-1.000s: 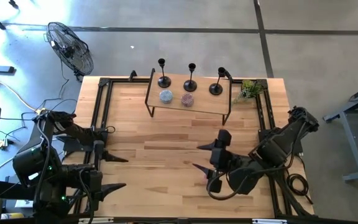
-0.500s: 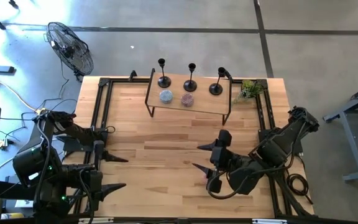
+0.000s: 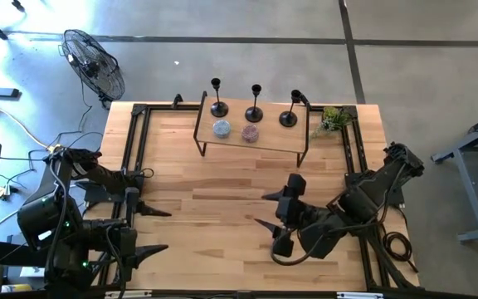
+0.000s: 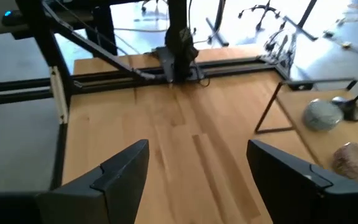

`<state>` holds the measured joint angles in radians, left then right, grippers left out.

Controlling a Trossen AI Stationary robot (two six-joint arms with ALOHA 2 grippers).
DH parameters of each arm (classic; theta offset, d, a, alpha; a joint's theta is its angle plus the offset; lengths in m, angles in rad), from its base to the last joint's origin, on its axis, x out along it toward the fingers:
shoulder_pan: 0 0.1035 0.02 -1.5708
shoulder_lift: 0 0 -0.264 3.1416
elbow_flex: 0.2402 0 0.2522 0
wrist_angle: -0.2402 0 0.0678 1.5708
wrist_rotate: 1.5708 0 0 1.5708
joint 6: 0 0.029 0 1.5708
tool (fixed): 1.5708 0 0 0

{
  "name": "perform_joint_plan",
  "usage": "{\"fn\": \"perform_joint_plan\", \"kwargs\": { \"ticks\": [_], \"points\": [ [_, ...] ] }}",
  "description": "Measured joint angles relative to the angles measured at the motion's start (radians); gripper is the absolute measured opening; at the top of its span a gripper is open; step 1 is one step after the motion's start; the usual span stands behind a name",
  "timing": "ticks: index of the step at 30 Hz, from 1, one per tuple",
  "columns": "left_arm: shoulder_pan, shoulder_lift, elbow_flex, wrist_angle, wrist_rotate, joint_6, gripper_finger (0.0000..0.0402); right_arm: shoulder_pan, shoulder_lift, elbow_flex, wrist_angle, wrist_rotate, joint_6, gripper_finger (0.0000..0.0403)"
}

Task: Pick & Place candle stick holders
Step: Put the pink scented candle on the shelf

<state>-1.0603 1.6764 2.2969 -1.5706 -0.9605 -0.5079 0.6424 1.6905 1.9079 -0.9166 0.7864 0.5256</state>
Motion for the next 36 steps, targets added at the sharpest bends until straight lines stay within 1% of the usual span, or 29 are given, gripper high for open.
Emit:
{"fn": "perform_joint_plan", "kwargs": {
  "ticks": [3,6,12,16,23,26,30,36],
  "points": [
    [0.0,0.0,-0.003,-0.001,0.001,0.001,0.0331,-0.01,-0.002,0.0,-0.016,-0.061,0.031,0.0268],
    [0.0,0.0,-0.003,0.0,0.0,0.004,0.0331,-0.01,-0.001,0.0,-0.08,-0.097,0.076,0.0268],
    [0.0,0.0,-0.003,0.0,-0.003,0.006,0.0331,-0.01,0.013,0.0,-0.274,-0.181,0.314,0.0268],
    [0.0,0.0,-0.003,0.0,-0.017,0.006,0.0331,-0.015,0.047,0.0,-0.369,-0.24,0.406,0.0268],
    [0.001,0.0,-0.008,0.002,-0.047,-0.002,0.0331,-0.045,0.122,0.0,-0.384,-0.349,0.411,0.0268],
    [0.001,0.001,-0.027,0.004,-0.084,-0.025,0.0331,-0.056,0.135,0.0,-0.392,-0.377,0.394,0.0268],
    [0.001,0.001,-0.049,0.004,-0.116,-0.053,0.0331,-0.064,0.136,0.0,-0.392,-0.375,0.391,0.0268],
    [0.002,0.001,-0.092,0.0,-0.103,-0.075,0.0331,-0.067,0.137,0.0,-0.395,-0.383,0.414,0.0268]
  ]
}}
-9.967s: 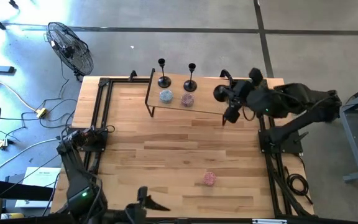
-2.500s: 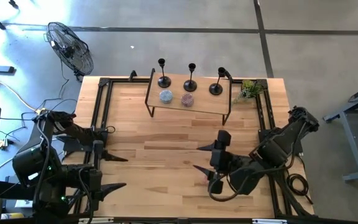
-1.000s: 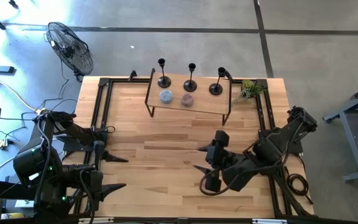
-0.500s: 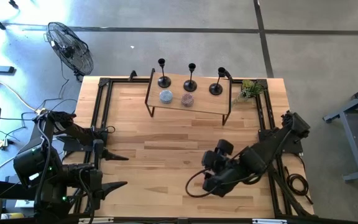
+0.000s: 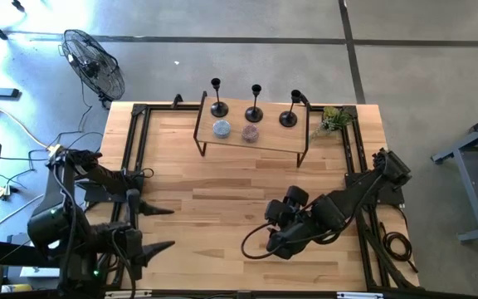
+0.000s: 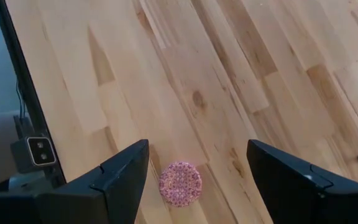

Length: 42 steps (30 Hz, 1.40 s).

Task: Pick & Place candle stick holders
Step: Put the pink scented candle on the shelf

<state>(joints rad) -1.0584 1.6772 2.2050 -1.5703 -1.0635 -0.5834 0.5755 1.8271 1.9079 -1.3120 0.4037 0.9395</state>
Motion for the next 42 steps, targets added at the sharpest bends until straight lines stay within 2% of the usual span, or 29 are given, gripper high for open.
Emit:
{"fn": "perform_joint_plan", "kwargs": {
  "ticks": [7,12,18,23,27,32,36,42],
  "points": [
    [0.0,0.0,-0.017,-0.001,0.019,0.0,0.0331,0.0,0.0,0.0,0.0,-0.036,0.027,0.0268],
    [0.051,-0.007,-0.017,0.0,0.009,0.007,0.0331,0.0,0.0,0.0,-0.001,-0.037,0.029,0.0268],
    [0.206,-0.067,-0.026,0.002,0.033,0.037,0.0331,0.0,0.0,0.0,-0.019,-0.037,0.029,0.0268],
    [0.3,-0.152,-0.127,0.014,-0.01,0.021,0.0331,0.0,0.0,0.0,-0.02,-0.029,0.029,0.0268],
    [0.321,-0.264,-0.29,0.116,-0.013,0.028,0.0331,0.003,0.0,0.0,-0.054,-0.027,0.035,0.0268],
    [0.319,-0.476,-0.615,0.324,0.013,0.033,0.0331,0.003,0.0,0.0,-0.127,-0.037,0.103,0.0268],
    [0.319,-0.676,-0.92,0.601,0.097,0.105,0.0331,0.003,0.0,0.0,-0.131,-0.034,0.118,0.0268],
    [0.319,-0.928,-1.312,1.071,0.202,0.336,0.0331,0.003,0.0,0.0,-0.128,-0.004,0.13,0.0268]
  ]
}}
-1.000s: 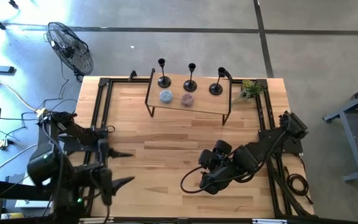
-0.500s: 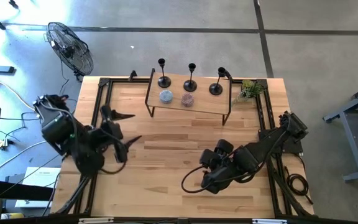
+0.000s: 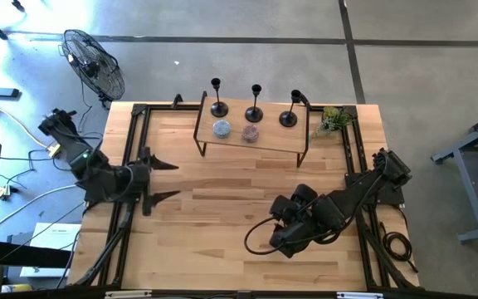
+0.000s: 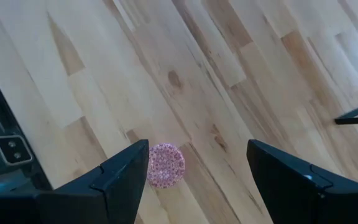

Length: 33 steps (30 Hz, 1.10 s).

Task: Pick & Place candle stick holders
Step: Put the pink scented candle on the shelf

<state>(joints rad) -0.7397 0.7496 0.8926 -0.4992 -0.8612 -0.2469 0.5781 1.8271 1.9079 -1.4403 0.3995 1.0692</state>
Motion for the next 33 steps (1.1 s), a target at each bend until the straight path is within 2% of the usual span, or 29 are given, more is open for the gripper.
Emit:
{"fn": "perform_joint_plan", "kwargs": {
  "ticks": [2,5,8,11,16,24,28,33],
  "points": [
    [0.0,-0.064,-0.107,0.102,0.016,0.06,0.0331,0.0,0.0,0.0,0.0,0.014,-0.004,0.0268],
    [0.0,-0.149,-0.251,0.218,0.01,0.071,0.0331,0.0,0.0,0.0,0.0,0.02,-0.02,0.0268],
    [0.0,-0.221,-0.368,0.271,0.019,0.083,0.0331,0.0,0.0,0.0,0.0,0.02,-0.022,0.0268],
    [0.0,-0.291,-0.451,0.304,0.073,0.08,0.0331,-0.001,0.0,0.0,0.0,0.018,-0.034,0.0268],
    [0.0,-0.361,-0.532,0.347,0.152,0.058,0.0331,-0.001,0.0,0.0,0.001,0.017,-0.039,0.0268],
    [0.0,-0.374,-0.633,0.371,0.201,-0.016,0.0331,-0.001,0.0,0.0,0.008,0.026,-0.038,0.0268],
    [0.0,-0.374,-0.669,0.424,0.203,-0.006,0.0331,-0.001,0.0,0.0,0.008,0.039,-0.038,0.0268],
    [0.0,-0.375,-0.712,0.455,0.301,0.045,0.0331,-0.001,0.0,0.0,0.011,0.039,-0.038,0.0268]
  ]
}}
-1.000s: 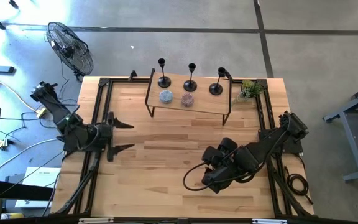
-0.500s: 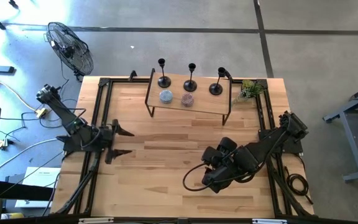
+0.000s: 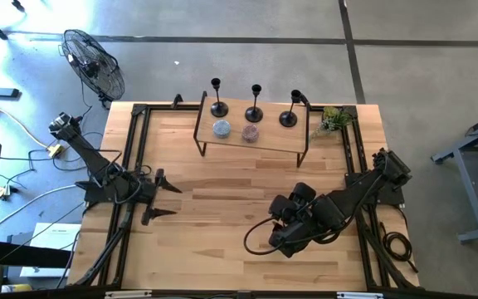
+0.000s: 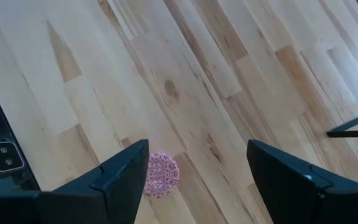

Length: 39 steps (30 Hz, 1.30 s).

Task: Pick & Place candle stick holders
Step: Put the pink scented candle on the shelf

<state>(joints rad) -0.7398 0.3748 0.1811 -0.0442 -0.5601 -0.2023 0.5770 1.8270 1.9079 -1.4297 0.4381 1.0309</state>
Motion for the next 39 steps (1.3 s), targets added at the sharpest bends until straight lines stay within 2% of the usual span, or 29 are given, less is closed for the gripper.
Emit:
{"fn": "perform_joint_plan", "kwargs": {
  "ticks": [10,23,31,39],
  "points": [
    [0.0,0.0,-0.076,0.004,-0.075,-0.065,0.0331,0.001,0.018,0.0,0.018,-0.018,-0.019,0.0268],
    [0.0,0.0,-0.148,0.086,0.129,-0.018,0.0331,-0.001,0.047,0.0,0.051,-0.026,-0.046,0.0268],
    [0.0,0.001,-0.148,0.069,0.127,-0.007,0.0331,-0.001,0.047,0.0,0.054,-0.032,-0.047,0.0268],
    [0.0,0.002,-0.148,0.066,0.128,0.016,0.0331,-0.001,0.095,0.0,0.035,-0.129,-0.041,0.0268]
  ]
}}
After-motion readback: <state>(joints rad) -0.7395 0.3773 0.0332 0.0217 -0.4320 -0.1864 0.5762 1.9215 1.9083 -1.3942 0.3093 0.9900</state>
